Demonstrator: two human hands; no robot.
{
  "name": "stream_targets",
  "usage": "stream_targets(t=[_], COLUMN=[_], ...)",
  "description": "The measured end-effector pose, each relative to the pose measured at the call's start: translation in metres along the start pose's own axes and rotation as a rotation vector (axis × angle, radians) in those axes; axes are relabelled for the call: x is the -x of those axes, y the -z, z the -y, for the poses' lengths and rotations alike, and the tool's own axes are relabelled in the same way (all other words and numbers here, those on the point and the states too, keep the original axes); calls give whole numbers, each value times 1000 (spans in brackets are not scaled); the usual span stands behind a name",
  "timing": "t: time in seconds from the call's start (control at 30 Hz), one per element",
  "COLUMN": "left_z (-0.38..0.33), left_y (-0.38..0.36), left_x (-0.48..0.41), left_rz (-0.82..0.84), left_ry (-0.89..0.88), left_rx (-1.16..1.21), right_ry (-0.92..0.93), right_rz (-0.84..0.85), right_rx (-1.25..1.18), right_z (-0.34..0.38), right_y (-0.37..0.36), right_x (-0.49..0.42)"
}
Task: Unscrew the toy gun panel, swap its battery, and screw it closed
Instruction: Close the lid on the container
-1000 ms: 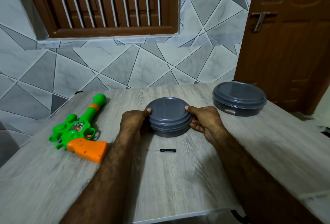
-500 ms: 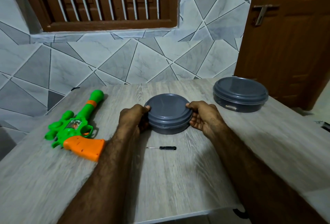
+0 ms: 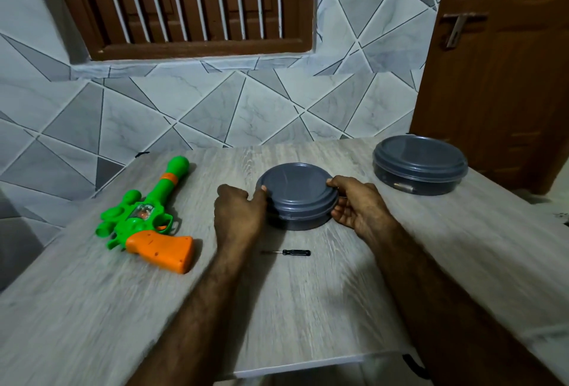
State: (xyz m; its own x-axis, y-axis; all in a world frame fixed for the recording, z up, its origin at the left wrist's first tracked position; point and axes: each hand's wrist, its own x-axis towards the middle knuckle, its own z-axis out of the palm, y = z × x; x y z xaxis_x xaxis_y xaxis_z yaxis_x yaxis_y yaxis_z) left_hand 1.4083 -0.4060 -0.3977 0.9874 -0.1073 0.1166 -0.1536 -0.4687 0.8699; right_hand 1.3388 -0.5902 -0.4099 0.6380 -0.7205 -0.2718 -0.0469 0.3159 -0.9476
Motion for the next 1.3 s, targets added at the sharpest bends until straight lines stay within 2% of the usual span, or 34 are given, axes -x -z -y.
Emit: stream_targets(t=[0.03, 0.07, 0.13, 0.17, 0.2, 0.5, 0.63, 0.7, 0.83, 1.03, 1.13, 1.2, 1.3], left_z=[0, 1, 4, 6, 8, 5, 3, 4, 5, 10, 15, 22, 26], left_y=[5, 8, 13, 13, 12, 6, 8, 12, 21, 34, 32, 29, 25], left_x=[9, 15, 26, 30, 32, 35, 43, 48, 48, 47, 47, 39, 15], left_rz=[57, 182, 502, 605, 641, 595, 526, 533, 542, 424, 361, 236, 129], left_ry=[-77, -135, -185, -211, -247, -435, -641, -660, -555, -489, -366, -304, -67], left_rx=[-58, -104, -241, -342, -436, -614, -688, -692, -628, -428, -249, -165, 47], right_ry=[-9, -13, -14, -13, -11, -2, 6, 6, 3, 14, 17, 24, 47], right_rz=[9, 15, 22, 25, 28, 53, 59, 54, 52, 35, 25, 18, 1], right_rx=[2, 6, 17, 26, 36, 88, 92, 93, 101, 103, 120, 131, 175], right_z=[-1, -1, -2, -2, -1, 2, 2, 2, 2, 0, -1, -1, 0], right_y=[1, 1, 2, 3, 3, 6, 6, 6, 6, 6, 5, 5, 3], right_x=[1, 1, 2, 3, 4, 16, 17, 17, 17, 14, 12, 11, 8])
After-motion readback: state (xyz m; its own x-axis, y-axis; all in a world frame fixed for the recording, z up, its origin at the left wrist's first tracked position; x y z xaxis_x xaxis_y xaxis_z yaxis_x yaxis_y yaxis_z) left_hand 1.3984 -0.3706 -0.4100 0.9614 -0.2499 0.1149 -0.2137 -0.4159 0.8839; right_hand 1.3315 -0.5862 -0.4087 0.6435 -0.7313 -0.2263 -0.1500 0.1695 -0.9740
